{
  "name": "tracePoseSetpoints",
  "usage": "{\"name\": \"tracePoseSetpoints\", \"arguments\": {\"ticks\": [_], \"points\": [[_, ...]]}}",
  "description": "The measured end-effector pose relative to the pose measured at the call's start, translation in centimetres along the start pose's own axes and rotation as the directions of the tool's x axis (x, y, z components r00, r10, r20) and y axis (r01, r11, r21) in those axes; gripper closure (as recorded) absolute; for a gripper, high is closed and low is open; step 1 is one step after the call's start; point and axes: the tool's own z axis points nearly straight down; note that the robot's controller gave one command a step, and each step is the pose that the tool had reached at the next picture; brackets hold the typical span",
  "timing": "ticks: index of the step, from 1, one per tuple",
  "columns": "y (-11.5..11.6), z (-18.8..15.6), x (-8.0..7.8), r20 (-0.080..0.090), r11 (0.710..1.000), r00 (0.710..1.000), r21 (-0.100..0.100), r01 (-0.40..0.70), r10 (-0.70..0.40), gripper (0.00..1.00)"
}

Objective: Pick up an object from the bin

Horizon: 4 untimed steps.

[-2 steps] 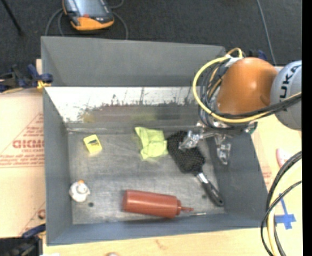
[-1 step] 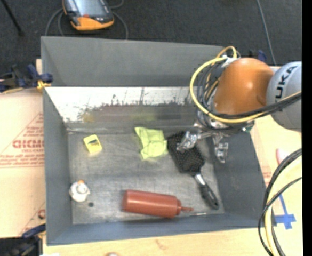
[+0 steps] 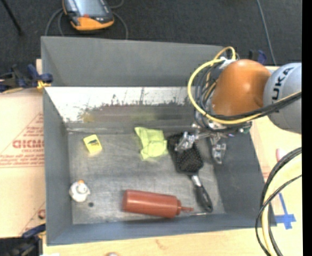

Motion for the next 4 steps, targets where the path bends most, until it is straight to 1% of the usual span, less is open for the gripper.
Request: {"name": "tracePoseSetpoints", "arguments": {"ticks": [1, 2, 3, 4], "points": [[0.5, -0.3, 0.2, 0.001, 0.993, 0.993, 0.011, 0.121, -0.121, 0.00], [0.4, -0.3, 0.0, 0.000, 0.928, 0.928, 0.016, 0.373, -0.373, 0.00], [0.3, -0.4, -1.1, 0.009, 0.860, 0.860, 0.011, 0.510, -0.510, 1.00], [0.2, -0.3, -1.0, 0.008, 0.861, 0.861, 0.010, 0.508, -0.508, 1.00]]}}
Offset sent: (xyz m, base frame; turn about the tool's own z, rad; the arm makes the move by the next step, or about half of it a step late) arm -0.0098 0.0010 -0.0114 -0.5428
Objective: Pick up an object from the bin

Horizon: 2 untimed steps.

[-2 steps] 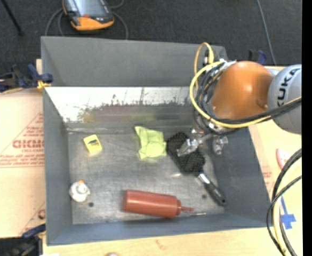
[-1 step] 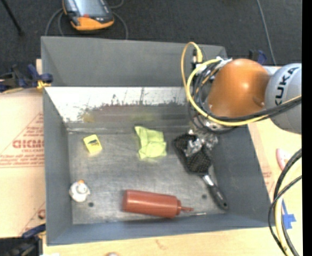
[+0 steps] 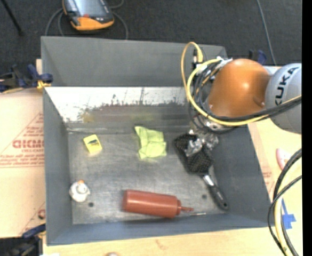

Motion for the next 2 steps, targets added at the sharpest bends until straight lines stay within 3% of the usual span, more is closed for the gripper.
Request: {"name": "tracePoseSetpoints", "arguments": {"ticks": [1, 2], "points": [[-0.5, -3.6, 0.4, -0.008, 0.999, 1.000, -0.033, -0.005, 0.005, 1.00], [-0.7, -6.9, 0.5, -0.011, 1.000, 1.000, -0.030, -0.011, 0.010, 1.00]]}}
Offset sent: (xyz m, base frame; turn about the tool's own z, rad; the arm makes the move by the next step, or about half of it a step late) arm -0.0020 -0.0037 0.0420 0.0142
